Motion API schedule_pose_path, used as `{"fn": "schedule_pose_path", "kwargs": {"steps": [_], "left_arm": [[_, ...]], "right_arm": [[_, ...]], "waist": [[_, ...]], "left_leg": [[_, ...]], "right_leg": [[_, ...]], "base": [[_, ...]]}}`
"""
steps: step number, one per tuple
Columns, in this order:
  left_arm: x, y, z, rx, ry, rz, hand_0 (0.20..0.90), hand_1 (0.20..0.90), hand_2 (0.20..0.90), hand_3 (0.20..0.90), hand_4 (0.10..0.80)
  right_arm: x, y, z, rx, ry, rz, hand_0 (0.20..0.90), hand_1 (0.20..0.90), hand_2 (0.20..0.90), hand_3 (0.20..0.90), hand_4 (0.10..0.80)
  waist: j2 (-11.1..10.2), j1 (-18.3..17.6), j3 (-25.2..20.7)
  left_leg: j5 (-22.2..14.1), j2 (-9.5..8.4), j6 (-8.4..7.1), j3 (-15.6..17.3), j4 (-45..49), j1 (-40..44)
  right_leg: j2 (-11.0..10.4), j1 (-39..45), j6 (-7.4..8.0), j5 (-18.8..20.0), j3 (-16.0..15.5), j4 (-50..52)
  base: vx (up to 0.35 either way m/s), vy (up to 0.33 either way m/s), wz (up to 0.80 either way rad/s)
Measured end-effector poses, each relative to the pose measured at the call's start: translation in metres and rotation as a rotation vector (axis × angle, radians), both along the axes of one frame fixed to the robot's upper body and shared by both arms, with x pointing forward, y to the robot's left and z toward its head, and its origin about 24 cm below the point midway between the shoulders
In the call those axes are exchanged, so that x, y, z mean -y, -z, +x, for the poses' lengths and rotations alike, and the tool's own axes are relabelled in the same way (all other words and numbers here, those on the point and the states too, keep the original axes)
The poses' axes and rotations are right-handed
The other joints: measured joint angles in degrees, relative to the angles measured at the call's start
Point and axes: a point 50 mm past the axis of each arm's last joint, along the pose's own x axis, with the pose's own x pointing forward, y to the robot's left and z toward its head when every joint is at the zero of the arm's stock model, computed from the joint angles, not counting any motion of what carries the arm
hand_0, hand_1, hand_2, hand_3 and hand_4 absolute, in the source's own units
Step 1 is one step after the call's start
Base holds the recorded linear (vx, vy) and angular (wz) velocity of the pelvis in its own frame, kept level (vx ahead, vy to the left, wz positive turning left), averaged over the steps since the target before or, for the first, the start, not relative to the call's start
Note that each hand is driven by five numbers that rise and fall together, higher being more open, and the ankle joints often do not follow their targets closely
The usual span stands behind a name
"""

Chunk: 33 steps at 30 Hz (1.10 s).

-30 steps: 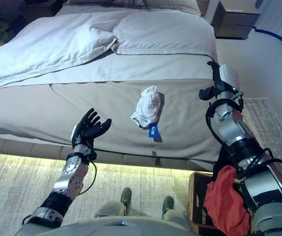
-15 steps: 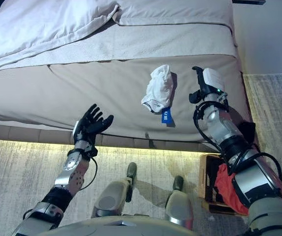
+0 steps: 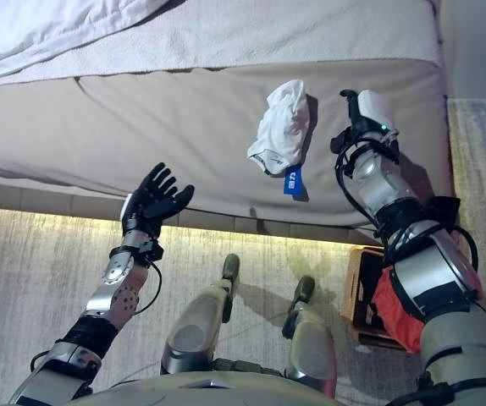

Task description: Pick up the clothes from the bed and place them into the basket

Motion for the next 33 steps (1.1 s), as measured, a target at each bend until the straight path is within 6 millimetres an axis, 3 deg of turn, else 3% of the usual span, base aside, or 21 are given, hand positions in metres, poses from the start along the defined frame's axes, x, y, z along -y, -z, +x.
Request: {"fn": "schedule_pose_path", "kwargs": {"steps": [5, 9, 12, 21, 30, 32, 33], "left_arm": [[0.011, -0.013, 0.006, 0.064, 0.039, -0.021, 0.9, 0.9, 0.9, 0.9, 0.8], [0.008, -0.014, 0.005, 0.079, 0.024, -0.017, 0.9, 0.9, 0.9, 0.9, 0.8], [0.007, -0.019, 0.001, 0.105, 0.021, -0.02, 0.9, 0.9, 0.9, 0.9, 0.8], [0.017, -0.024, -0.013, 0.146, 0.072, -0.045, 0.9, 0.9, 0.9, 0.9, 0.8], [0.013, -0.04, -0.02, 0.199, 0.073, -0.079, 0.9, 0.9, 0.9, 0.9, 0.8], [0.013, -0.041, -0.02, 0.203, 0.075, -0.08, 0.9, 0.9, 0.9, 0.9, 0.8], [0.013, -0.041, -0.021, 0.204, 0.076, -0.081, 0.9, 0.9, 0.9, 0.9, 0.8]], "right_arm": [[0.007, -0.021, 0.005, 0.039, 0.048, -0.006, 0.9, 0.9, 0.9, 0.9, 0.8], [0.002, -0.023, 0.007, 0.04, 0.034, -0.022, 0.9, 0.9, 0.9, 0.9, 0.8], [-0.002, -0.039, 0.01, 0.078, 0.03, -0.001, 0.9, 0.9, 0.9, 0.9, 0.8], [-0.005, -0.068, 0.012, 0.148, 0.064, 0.038, 0.9, 0.9, 0.9, 0.9, 0.8], [0.007, -0.091, 0.011, 0.189, 0.145, 0.03, 0.9, 0.9, 0.9, 0.9, 0.8], [0.011, -0.096, 0.01, 0.197, 0.16, 0.028, 0.851, 0.851, 0.851, 0.842, 0.742], [0.012, -0.099, 0.009, 0.2, 0.164, 0.02, 0.606, 0.606, 0.606, 0.557, 0.457]], "waist": [[2.0, 1.4, 2.1], [2.2, 3.1, 2.9], [2.2, 3.7, 3.0], [2.4, 5.0, 3.2], [2.7, 5.9, 3.3], [2.7, 6.2, 3.3], [2.7, 6.3, 3.3]], "left_leg": [[0.3, -1.3, -0.36, -1.8, 2.5, -4.4], [0.3, -3.09, -0.37, -2.7, 4.1, -6.6], [0.0, -3.88, -0.38, -3.5, 6.9, -11.5], [-1.0, -4.9, -0.31, -4.1, 14.6, -22.5], [-1.5, -5.52, -0.63, -6.0, 19.9, -32.7], [-1.5, -5.69, -0.64, -6.1, 20.6, -33.7], [-1.5, -5.71, -0.63, -6.1, 20.6, -34.1]], "right_leg": [[-2.5, -6.0, -0.57, -4.0, -1.2, 8.6], [-4.9, -9.8, -0.63, -7.6, -1.2, 15.5], [-6.0, -15.1, -1.39, -9.1, -1.2, 20.1], [-7.9, -25.9, -2.22, -11.5, -0.8, 29.2], [-8.6, -35.7, -3.59, -13.0, -0.7, 35.6], [-8.9, -36.9, -3.82, -13.2, -0.6, 36.6], [-9.0, -37.3, -3.83, -13.2, -0.7, 36.7]], "base": [[-0.011, 0.009, 0.26], [0.048, 0.021, 0.23], [0.039, 0.026, 0.18], [0.053, 0.021, 0.09], [-0.005, -0.015, 0.1], [0.001, -0.019, 0.05], [-0.003, -0.02, 0.03]]}}
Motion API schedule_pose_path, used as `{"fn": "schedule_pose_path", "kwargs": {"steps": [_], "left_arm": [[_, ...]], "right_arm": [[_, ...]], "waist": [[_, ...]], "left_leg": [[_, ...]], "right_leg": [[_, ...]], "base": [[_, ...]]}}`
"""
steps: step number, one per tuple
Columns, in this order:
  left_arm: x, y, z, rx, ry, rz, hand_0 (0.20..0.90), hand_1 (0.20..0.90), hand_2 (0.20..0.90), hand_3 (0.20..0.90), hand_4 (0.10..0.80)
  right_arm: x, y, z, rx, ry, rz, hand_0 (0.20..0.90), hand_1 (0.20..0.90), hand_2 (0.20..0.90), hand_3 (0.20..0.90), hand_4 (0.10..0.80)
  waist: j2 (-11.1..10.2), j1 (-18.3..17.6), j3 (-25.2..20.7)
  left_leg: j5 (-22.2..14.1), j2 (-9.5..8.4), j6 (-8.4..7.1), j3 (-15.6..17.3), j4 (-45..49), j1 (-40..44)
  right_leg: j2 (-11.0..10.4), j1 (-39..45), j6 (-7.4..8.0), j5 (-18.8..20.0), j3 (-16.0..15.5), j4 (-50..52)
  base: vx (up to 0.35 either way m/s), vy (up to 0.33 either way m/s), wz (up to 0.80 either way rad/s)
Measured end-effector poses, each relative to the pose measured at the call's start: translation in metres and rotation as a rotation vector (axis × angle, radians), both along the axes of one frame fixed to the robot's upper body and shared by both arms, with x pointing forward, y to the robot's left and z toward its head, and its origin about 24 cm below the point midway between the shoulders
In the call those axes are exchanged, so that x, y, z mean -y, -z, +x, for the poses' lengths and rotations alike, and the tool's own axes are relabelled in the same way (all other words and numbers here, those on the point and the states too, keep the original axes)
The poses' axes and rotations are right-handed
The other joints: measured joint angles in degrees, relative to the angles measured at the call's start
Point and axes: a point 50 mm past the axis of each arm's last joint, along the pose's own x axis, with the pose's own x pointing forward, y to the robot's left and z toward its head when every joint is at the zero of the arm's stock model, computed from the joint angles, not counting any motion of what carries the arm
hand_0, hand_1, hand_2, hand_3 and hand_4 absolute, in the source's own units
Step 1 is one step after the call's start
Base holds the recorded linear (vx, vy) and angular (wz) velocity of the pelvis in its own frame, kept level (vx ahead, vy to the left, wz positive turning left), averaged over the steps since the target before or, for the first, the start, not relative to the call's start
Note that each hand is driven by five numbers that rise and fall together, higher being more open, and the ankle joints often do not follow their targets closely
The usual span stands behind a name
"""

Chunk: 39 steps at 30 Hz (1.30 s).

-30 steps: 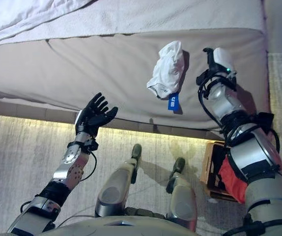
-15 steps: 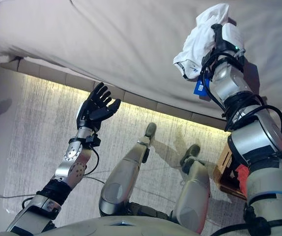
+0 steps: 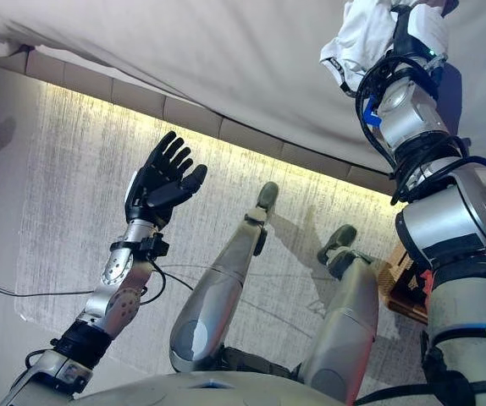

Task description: Pick up the clothes from the bed and place them into the basket

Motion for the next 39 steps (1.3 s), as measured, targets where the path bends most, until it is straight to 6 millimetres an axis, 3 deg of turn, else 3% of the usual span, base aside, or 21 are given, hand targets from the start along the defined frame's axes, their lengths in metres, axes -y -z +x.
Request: {"fn": "schedule_pose_path", "kwargs": {"steps": [1, 2, 7, 15, 21, 24, 30, 34, 36, 39], "left_arm": [[-0.001, -0.001, -0.002, -0.001, 0.002, -0.012, 0.9, 0.9, 0.9, 0.9, 0.8], [-0.001, -0.001, -0.002, 0.001, 0.003, -0.011, 0.9, 0.9, 0.9, 0.9, 0.8], [-0.003, -0.004, -0.003, 0.011, 0.007, -0.006, 0.9, 0.9, 0.9, 0.9, 0.8], [-0.003, -0.007, -0.001, 0.021, 0.01, -0.001, 0.9, 0.9, 0.9, 0.9, 0.8], [-0.005, -0.009, 0.001, 0.027, 0.009, 0.012, 0.9, 0.9, 0.9, 0.9, 0.8], [-0.006, -0.009, 0.001, 0.025, 0.007, 0.017, 0.9, 0.9, 0.9, 0.9, 0.8], [-0.008, -0.005, 0.003, -0.02, -0.015, 0.031, 0.9, 0.9, 0.9, 0.9, 0.8], [-0.018, -0.003, 0.007, -0.059, -0.065, 0.079, 0.9, 0.9, 0.9, 0.9, 0.8], [-0.028, 0.006, 0.006, -0.123, -0.11, 0.104, 0.9, 0.9, 0.9, 0.9, 0.8], [-0.042, 0.016, 0.006, -0.189, -0.183, 0.15, 0.9, 0.9, 0.9, 0.9, 0.8]], "right_arm": [[0.001, -0.003, 0.0, 0.0, 0.008, -0.008, 0.495, 0.495, 0.495, 0.428, 0.328], [0.002, -0.004, -0.001, -0.002, 0.011, -0.01, 0.3, 0.3, 0.3, 0.2, 0.1], [0.013, -0.017, -0.005, 0.013, 0.035, -0.006, 0.3, 0.3, 0.3, 0.2, 0.1], [0.019, -0.006, -0.005, -0.017, 0.05, 0.024, 0.3, 0.3, 0.3, 0.2, 0.1], [0.026, 0.023, -0.006, -0.094, 0.06, 0.025, 0.3, 0.3, 0.3, 0.2, 0.1], [0.028, 0.024, -0.007, -0.092, 0.048, 0.022, 0.3, 0.3, 0.3, 0.2, 0.1], [0.039, 0.029, -0.019, -0.06, -0.028, -0.002, 0.3, 0.3, 0.3, 0.2, 0.1], [0.053, 0.037, -0.038, 0.007, -0.068, 0.064, 0.3, 0.3, 0.3, 0.2, 0.1], [0.062, 0.059, -0.053, 0.021, -0.08, 0.13, 0.3, 0.3, 0.3, 0.2, 0.1], [0.071, 0.1, -0.074, -0.026, -0.064, 0.195, 0.3, 0.3, 0.3, 0.2, 0.1]], "waist": [[0.0, 0.0, 0.0], [0.0, 0.1, 0.0], [0.0, 0.3, 0.0], [0.1, 0.1, 0.0], [0.1, -0.6, 0.1], [0.0, -2.3, 0.1], [-0.8, -5.4, 0.0], [-3.8, -8.9, -0.9], [-5.5, -10.1, -2.1], [-8.5, -13.2, -4.1]], "left_leg": [[0.0, -0.01, 0.01, -0.1, 0.2, -0.3], [0.0, -0.03, 0.01, -0.1, 0.4, -0.4], [0.0, -0.08, 0.01, 0.0, 1.3, -1.0], [-0.5, 0.01, 0.74, 0.6, 2.9, 0.9], [-1.3, 1.01, 1.66, 2.5, -0.3, 10.8], [-1.2, 1.53, 1.76, 3.5, -3.2, 15.8], [-0.7, 3.95, 2.33, 7.0, -12.9, 29.0], [-0.1, 3.95, 3.12, 9.8, -17.7, 35.2], [0.1, 4.31, 2.93, 11.5, -20.6, 39.2], [0.1, 5.07, 2.9, 13.2, -23.6, 43.5]], "right_leg": [[0.0, -0.3, 0.0, 0.0, 0.0, 0.2], [0.0, -0.4, 0.0, 0.0, 0.0, 0.3], [0.0, -0.9, -0.01, 0.0, 0.3, 0.6], [0.4, 1.5, -0.29, 0.2, 1.0, 0.3], [1.5, 11.2, 0.25, 0.7, 1.8, -4.7], [2.2, 15.7, 0.79, 1.2, 2.6, -8.2], [5.6, 28.7, 1.95, 4.2, 4.3, -21.7], [6.7, 34.2, 3.53, 8.7, 7.3, -28.6], [7.5, 38.0, 4.87, 11.3, 8.9, -33.2], [8.7, 41.7, 4.76, 12.9, 10.4, -37.6]], "base": [[0.0, 0.0, 0.0], [-0.007, -0.032, -0.02], [0.0, -0.006, -0.01], [-0.006, -0.007, -0.04], [0.011, 0.001, -0.17], [-0.024, 0.01, -0.21], [0.081, 0.01, -0.35], [0.152, -0.016, -0.32], [0.123, -0.029, -0.41], [0.092, -0.043, -0.38]]}}
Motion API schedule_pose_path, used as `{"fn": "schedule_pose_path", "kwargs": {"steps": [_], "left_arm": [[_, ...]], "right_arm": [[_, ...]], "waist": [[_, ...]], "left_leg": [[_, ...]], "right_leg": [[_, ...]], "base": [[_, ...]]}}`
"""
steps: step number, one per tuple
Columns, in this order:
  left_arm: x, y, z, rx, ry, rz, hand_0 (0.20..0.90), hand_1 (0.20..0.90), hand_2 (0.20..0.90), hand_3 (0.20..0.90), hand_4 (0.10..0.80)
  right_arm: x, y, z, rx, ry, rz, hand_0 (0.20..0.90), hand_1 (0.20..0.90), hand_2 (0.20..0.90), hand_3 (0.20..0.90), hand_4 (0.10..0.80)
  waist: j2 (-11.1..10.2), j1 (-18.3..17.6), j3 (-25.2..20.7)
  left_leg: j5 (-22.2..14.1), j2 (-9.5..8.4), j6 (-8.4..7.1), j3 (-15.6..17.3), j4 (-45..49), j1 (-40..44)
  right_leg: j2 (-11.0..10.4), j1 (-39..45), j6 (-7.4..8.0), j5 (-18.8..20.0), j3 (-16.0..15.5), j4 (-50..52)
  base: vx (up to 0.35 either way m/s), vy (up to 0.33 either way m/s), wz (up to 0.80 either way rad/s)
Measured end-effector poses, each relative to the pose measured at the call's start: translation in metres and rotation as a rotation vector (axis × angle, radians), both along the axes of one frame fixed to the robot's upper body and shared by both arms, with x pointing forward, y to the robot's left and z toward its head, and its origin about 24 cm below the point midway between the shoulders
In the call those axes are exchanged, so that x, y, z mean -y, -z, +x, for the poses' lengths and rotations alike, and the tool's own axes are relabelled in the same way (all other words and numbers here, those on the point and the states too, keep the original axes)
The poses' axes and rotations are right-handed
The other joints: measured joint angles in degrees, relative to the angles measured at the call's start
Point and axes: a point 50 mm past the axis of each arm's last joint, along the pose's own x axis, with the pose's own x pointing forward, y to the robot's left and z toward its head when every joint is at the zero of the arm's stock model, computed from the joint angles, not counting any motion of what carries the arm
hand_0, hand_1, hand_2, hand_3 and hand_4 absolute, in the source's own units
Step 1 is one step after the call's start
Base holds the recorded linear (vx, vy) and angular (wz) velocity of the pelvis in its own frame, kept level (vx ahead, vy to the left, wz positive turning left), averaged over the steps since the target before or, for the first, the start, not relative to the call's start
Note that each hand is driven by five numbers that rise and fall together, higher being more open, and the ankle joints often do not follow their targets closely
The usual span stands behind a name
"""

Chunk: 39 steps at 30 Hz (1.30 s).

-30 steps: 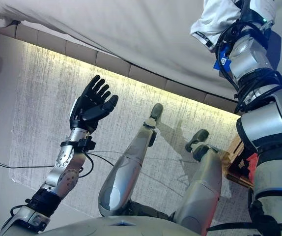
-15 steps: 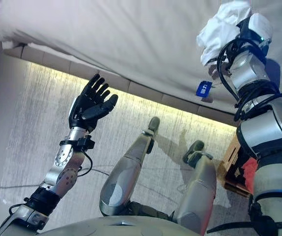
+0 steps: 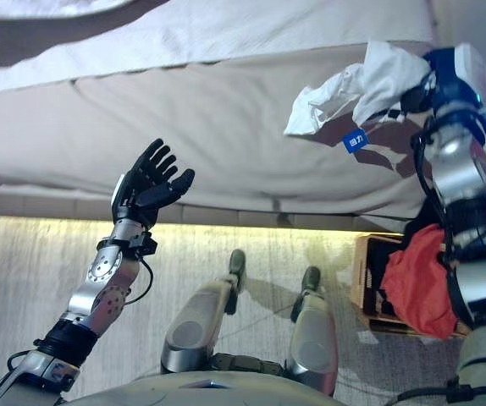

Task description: Pick up the clothes from the bed and place them into the basket

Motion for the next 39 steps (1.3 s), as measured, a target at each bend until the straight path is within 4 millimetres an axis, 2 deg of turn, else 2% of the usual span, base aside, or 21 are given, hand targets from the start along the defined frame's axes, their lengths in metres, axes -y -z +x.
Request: {"fn": "schedule_pose_path", "kwargs": {"steps": [4, 6, 10, 13, 18, 21, 24, 27, 29, 36, 39], "left_arm": [[-0.007, 0.025, -0.004, -0.117, -0.05, 0.009, 0.9, 0.9, 0.9, 0.9, 0.8], [0.002, 0.038, -0.008, -0.166, -0.05, -0.03, 0.9, 0.9, 0.9, 0.9, 0.8], [0.009, 0.047, -0.012, -0.191, -0.029, -0.05, 0.9, 0.9, 0.9, 0.9, 0.8], [0.009, 0.057, -0.016, -0.229, -0.025, -0.027, 0.9, 0.9, 0.9, 0.9, 0.8], [0.011, 0.07, -0.02, -0.279, -0.038, -0.042, 0.9, 0.9, 0.9, 0.9, 0.8], [0.012, 0.073, -0.023, -0.29, -0.035, -0.021, 0.9, 0.9, 0.9, 0.9, 0.8], [0.014, 0.073, -0.023, -0.291, -0.033, -0.015, 0.9, 0.9, 0.9, 0.9, 0.8], [0.015, 0.074, -0.023, -0.293, -0.037, -0.021, 0.9, 0.9, 0.9, 0.9, 0.8], [0.017, 0.076, -0.024, -0.3, -0.038, -0.029, 0.9, 0.9, 0.9, 0.9, 0.8], [0.019, 0.077, -0.025, -0.304, -0.034, -0.023, 0.9, 0.9, 0.9, 0.9, 0.8], [0.019, 0.079, -0.026, -0.312, -0.028, -0.005, 0.9, 0.9, 0.9, 0.9, 0.8]], "right_arm": [[0.002, 0.058, -0.02, -0.144, 0.033, 0.067, 0.3, 0.3, 0.3, 0.2, 0.1], [0.006, 0.089, -0.037, -0.217, 0.068, 0.111, 0.3, 0.3, 0.3, 0.2, 0.1], [0.016, 0.123, -0.069, -0.311, 0.121, 0.139, 0.3, 0.3, 0.3, 0.2, 0.1], [0.024, 0.13, -0.087, -0.311, 0.166, 0.161, 0.3, 0.3, 0.3, 0.2, 0.1], [0.034, 0.131, -0.104, -0.309, 0.2, 0.147, 0.3, 0.3, 0.3, 0.2, 0.1], [0.036, 0.132, -0.106, -0.311, 0.199, 0.143, 0.3, 0.3, 0.3, 0.2, 0.1], [0.037, 0.135, -0.11, -0.323, 0.203, 0.142, 0.3, 0.3, 0.3, 0.2, 0.1], [0.038, 0.138, -0.114, -0.339, 0.209, 0.141, 0.3, 0.3, 0.3, 0.2, 0.1], [0.039, 0.141, -0.117, -0.351, 0.216, 0.142, 0.3, 0.3, 0.3, 0.2, 0.1], [0.048, 0.156, -0.127, -0.433, 0.261, 0.158, 0.3, 0.3, 0.3, 0.2, 0.1], [0.05, 0.169, -0.132, -0.505, 0.272, 0.164, 0.3, 0.3, 0.3, 0.2, 0.1]], "waist": [[-2.6, -4.5, -5.2], [-2.7, -6.7, -7.8], [-2.4, -9.3, -10.4], [-1.0, -12.2, -12.5], [0.3, -14.8, -13.7], [0.6, -16.2, -14.2], [0.7, -16.7, -14.7], [0.9, -17.2, -14.9], [1.6, -17.9, -16.4], [3.1, -17.7, -17.3], [3.7, -17.6, -17.7]], "left_leg": [[0.0, 1.05, -0.02, 3.2, -4.4, 4.2], [0.0, 1.5, -0.02, 5.2, -7.0, 7.4], [0.2, 2.59, -0.24, 7.4, -10.3, 11.4], [0.5, 3.28, -0.78, 8.4, -12.3, 12.6], [0.5, 4.15, -0.79, 10.8, -12.4, 13.7], [0.2, 4.77, -1.17, 11.8, -12.4, 13.5], [-0.2, 5.38, -2.18, 13.1, -12.6, 13.4], [-0.1, 5.61, -2.38, 13.6, -12.7, 13.2], [0.4, 5.74, -3.03, 14.0, -12.7, 11.8], [0.5, 6.09, -3.23, 14.3, -12.7, 11.1], [0.8, 6.1, -3.28, 14.3, -12.7, 10.8]], "right_leg": [[1.4, 3.3, -0.2, 1.8, 2.1, -5.9], [2.2, 4.9, -0.31, 1.9, 4.1, -7.7], [3.5, 7.3, -0.37, 1.9, 6.3, -10.1], [4.5, 7.5, -0.41, 2.0, 7.2, -11.2], [5.7, 7.4, -0.32, 2.4, 9.7, -11.5], [6.4, 7.2, -0.07, 3.4, 10.5, -12.5], [7.1, 6.4, -0.1, 3.8, 11.7, -13.1], [7.3, 5.9, -0.13, 3.9, 12.4, -13.1], [7.4, 4.3, -0.15, 4.6, 12.6, -13.1], [7.8, 3.5, -0.42, 4.8, 12.6, -13.1], [7.7, 3.2, -0.32, 5.1, 12.5, -13.1]], "base": [[0.035, -0.039, -0.47], [0.01, -0.056, -0.49], [-0.003, -0.04, -0.36], [-0.015, -0.028, -0.23], [0.0, -0.029, -0.24], [-0.026, -0.05, -0.18], [-0.032, -0.032, -0.24], [-0.029, -0.041, -0.13], [-0.037, -0.062, -0.09], [-0.034, -0.063, -0.01], [-0.016, -0.057, 0.01]]}}
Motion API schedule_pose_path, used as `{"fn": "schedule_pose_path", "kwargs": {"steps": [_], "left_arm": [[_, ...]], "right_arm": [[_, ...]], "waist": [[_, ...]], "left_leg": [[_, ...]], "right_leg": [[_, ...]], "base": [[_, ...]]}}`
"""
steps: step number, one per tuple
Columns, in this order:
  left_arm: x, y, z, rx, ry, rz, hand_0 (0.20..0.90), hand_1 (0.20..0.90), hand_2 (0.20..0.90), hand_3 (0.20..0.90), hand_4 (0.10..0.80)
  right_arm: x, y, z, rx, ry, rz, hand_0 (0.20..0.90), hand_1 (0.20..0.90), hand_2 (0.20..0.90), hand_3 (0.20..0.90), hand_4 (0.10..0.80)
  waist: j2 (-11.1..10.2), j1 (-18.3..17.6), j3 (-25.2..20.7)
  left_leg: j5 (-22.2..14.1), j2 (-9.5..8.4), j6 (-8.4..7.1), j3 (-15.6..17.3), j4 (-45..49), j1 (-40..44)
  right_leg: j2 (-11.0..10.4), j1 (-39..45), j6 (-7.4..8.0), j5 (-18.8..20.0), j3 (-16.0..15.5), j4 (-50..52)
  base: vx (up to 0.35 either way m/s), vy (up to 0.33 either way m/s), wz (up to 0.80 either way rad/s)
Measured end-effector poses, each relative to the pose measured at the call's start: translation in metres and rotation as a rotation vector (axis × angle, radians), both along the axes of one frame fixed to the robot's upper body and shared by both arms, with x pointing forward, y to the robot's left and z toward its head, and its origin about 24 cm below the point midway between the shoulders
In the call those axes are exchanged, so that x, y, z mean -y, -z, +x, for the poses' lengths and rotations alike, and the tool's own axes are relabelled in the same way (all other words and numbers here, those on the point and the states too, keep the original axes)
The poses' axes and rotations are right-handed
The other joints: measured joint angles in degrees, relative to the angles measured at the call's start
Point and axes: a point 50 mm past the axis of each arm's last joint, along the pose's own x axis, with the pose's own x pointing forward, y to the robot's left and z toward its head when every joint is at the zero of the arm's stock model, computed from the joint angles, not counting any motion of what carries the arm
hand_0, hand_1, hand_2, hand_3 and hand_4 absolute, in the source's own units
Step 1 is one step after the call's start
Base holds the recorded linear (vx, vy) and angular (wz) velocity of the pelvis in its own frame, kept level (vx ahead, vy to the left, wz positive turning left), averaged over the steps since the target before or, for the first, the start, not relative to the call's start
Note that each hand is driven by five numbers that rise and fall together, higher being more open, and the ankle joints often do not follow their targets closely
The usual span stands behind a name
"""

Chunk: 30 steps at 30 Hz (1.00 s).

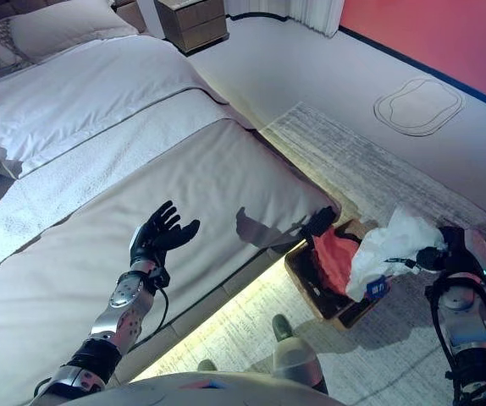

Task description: Pick up the clothes from the bed and place them into the basket

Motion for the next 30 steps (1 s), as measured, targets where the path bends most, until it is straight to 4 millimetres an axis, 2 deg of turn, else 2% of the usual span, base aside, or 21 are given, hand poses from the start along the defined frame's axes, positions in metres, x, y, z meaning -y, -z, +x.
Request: {"fn": "schedule_pose_path", "kwargs": {"steps": [2, 3, 4, 5, 13, 16, 30], "left_arm": [[0.0, 0.001, 0.0, -0.004, 0.01, 0.006, 0.9, 0.9, 0.9, 0.9, 0.8], [0.0, 0.002, -0.001, -0.007, 0.014, 0.007, 0.9, 0.9, 0.9, 0.9, 0.8], [0.0, 0.004, -0.002, -0.015, 0.018, 0.011, 0.9, 0.9, 0.9, 0.9, 0.8], [0.0, 0.006, -0.003, -0.025, 0.021, 0.014, 0.9, 0.9, 0.9, 0.9, 0.8], [0.013, 0.009, -0.003, -0.032, 0.071, -0.006, 0.9, 0.9, 0.9, 0.9, 0.8], [0.014, 0.009, -0.003, -0.032, 0.072, -0.008, 0.9, 0.9, 0.9, 0.9, 0.8], [0.014, 0.009, -0.003, -0.031, 0.077, -0.01, 0.9, 0.9, 0.9, 0.9, 0.8]], "right_arm": [[-0.001, 0.008, -0.002, -0.047, -0.007, 0.009, 0.3, 0.3, 0.3, 0.2, 0.1], [-0.002, 0.011, -0.003, -0.061, -0.01, 0.009, 0.514, 0.514, 0.514, 0.45, 0.35], [-0.003, 0.012, -0.003, -0.068, -0.014, 0.01, 0.62, 0.62, 0.62, 0.573, 0.473], [-0.003, 0.012, -0.002, -0.068, -0.013, 0.011, 0.9, 0.9, 0.9, 0.9, 0.8], [0.001, 0.006, 0.011, -0.083, -0.008, -0.007, 0.9, 0.9, 0.9, 0.9, 0.8], [0.001, 0.005, 0.014, -0.077, -0.01, -0.008, 0.9, 0.9, 0.9, 0.9, 0.8], [0.0, 0.002, 0.017, -0.071, -0.014, -0.017, 0.9, 0.9, 0.9, 0.9, 0.8]], "waist": [[0.3, 0.0, 0.0], [0.5, 0.0, 0.0], [0.8, 0.0, 0.0], [1.2, 0.0, 0.0], [5.2, 0.9, 0.5], [5.9, 1.4, 0.5], [5.0, 1.4, 1.2]], "left_leg": [[0.0, 0.02, -0.01, 0.0, 0.0, -0.1], [0.1, 0.01, -0.01, 0.0, 0.0, -0.1], [0.1, 0.0, -0.02, 0.0, 0.0, -0.1], [0.1, -0.06, -0.02, 0.0, 0.0, -0.2], [0.1, -0.22, -0.03, -0.7, 0.0, -1.3], [0.1, -0.14, -0.1, -1.0, 0.0, -1.4], [0.1, -0.19, -0.1, -1.3, 0.0, -1.5]], "right_leg": [[0.0, -0.1, 0.0, 0.0, 0.0, 0.0], [0.0, -0.1, 0.0, 0.0, -0.1, 0.0], [-0.1, -0.1, 0.0, 0.0, -0.1, 0.0], [-0.2, -0.1, 0.0, 0.0, -0.1, 0.0], [-0.5, -0.9, 0.01, 0.0, -0.9, -0.3], [-0.5, -0.9, 0.01, 0.0, -1.3, -0.3], [-0.5, -0.8, 0.03, 0.0, -1.5, -0.3]], "base": [[-0.016, -0.056, 0.0], [0.0, 0.0, 0.0], [0.0, 0.0, 0.0], [0.0, 0.0, 0.0], [-0.011, 0.0, 0.03], [0.003, -0.003, 0.07], [0.004, 0.0, 0.0]]}}
